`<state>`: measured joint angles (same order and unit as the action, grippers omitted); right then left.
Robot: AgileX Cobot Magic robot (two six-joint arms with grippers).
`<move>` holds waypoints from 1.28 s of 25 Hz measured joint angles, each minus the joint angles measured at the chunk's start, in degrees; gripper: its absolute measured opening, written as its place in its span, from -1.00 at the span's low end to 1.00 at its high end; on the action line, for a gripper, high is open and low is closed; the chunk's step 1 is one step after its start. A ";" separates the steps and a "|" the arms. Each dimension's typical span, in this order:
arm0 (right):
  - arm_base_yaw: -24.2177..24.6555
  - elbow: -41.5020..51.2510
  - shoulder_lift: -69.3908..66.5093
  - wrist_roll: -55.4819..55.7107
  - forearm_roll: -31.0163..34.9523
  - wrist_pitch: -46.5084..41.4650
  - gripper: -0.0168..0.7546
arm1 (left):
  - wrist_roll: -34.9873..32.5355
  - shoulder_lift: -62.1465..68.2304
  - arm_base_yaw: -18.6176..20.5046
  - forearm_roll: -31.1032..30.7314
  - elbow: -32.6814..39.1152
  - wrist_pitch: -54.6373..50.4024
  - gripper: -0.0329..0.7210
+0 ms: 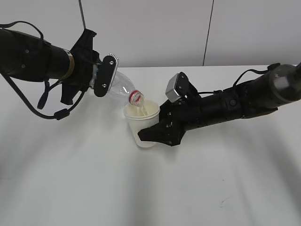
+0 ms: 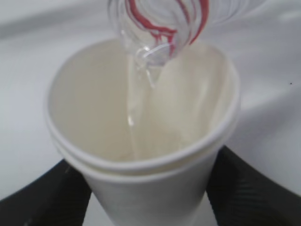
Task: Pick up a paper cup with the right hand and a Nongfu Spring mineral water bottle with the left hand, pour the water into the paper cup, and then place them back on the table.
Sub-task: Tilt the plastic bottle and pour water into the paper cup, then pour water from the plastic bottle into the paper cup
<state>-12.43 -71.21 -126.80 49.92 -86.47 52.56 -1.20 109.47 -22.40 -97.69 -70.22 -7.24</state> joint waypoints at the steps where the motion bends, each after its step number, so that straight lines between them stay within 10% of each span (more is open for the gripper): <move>1: 0.00 0.00 0.00 0.10 -0.13 0.00 0.40 | 0.00 0.00 0.00 0.00 0.00 -0.23 -0.03; 32: 0.00 0.00 0.00 1.11 -1.93 0.00 0.40 | 0.18 0.00 0.00 -2.09 0.00 -0.89 -0.03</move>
<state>-12.43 -71.21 -126.80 51.03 -88.40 52.56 -1.02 109.47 -22.40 -99.78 -70.22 -8.13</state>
